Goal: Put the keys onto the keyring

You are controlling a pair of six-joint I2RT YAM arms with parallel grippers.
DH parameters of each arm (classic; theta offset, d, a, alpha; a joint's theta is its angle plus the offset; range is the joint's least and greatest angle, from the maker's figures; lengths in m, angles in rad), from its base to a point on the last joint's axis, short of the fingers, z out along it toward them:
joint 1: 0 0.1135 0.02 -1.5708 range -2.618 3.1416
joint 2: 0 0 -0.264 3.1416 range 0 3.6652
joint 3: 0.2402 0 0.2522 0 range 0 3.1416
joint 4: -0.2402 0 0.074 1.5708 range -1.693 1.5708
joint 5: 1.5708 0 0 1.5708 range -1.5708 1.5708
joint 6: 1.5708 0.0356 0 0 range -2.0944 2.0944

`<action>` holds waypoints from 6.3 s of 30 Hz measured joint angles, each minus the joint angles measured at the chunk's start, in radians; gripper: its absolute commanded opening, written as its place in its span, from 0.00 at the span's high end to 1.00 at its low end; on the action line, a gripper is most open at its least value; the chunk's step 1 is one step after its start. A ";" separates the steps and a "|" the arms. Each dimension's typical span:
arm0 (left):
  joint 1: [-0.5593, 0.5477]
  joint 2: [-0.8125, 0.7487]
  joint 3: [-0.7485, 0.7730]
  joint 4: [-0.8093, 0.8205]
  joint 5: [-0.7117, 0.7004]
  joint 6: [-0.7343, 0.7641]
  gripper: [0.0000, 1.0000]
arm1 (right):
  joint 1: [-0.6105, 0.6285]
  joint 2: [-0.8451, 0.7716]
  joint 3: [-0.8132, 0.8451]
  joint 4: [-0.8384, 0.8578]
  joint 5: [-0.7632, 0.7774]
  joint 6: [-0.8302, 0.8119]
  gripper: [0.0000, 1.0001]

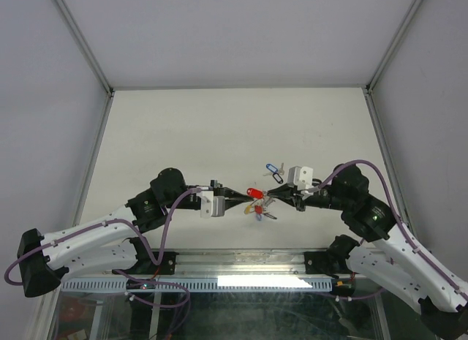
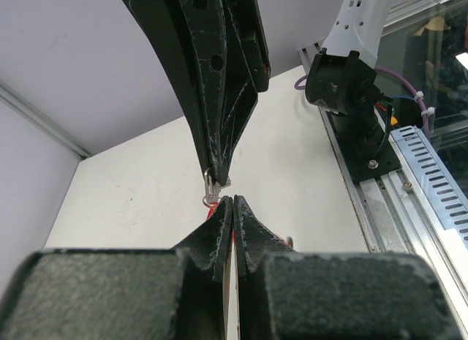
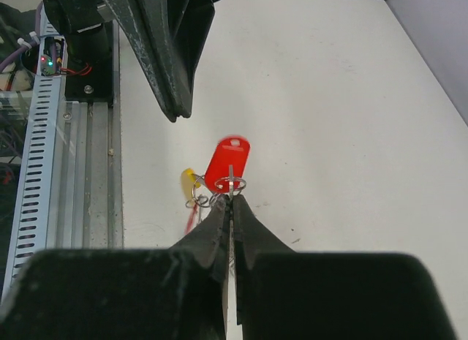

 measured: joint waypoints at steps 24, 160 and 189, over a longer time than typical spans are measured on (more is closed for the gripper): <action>0.000 0.011 -0.175 0.402 -0.513 -0.337 0.57 | -0.012 0.425 0.513 -0.363 0.375 0.311 1.00; -0.007 0.418 -0.109 0.702 -0.645 -0.295 0.67 | -0.332 0.423 0.327 -0.027 -0.077 1.026 1.00; -0.007 0.378 -0.109 0.701 -0.642 -0.248 0.75 | -0.332 0.422 0.324 -0.027 -0.093 1.022 1.00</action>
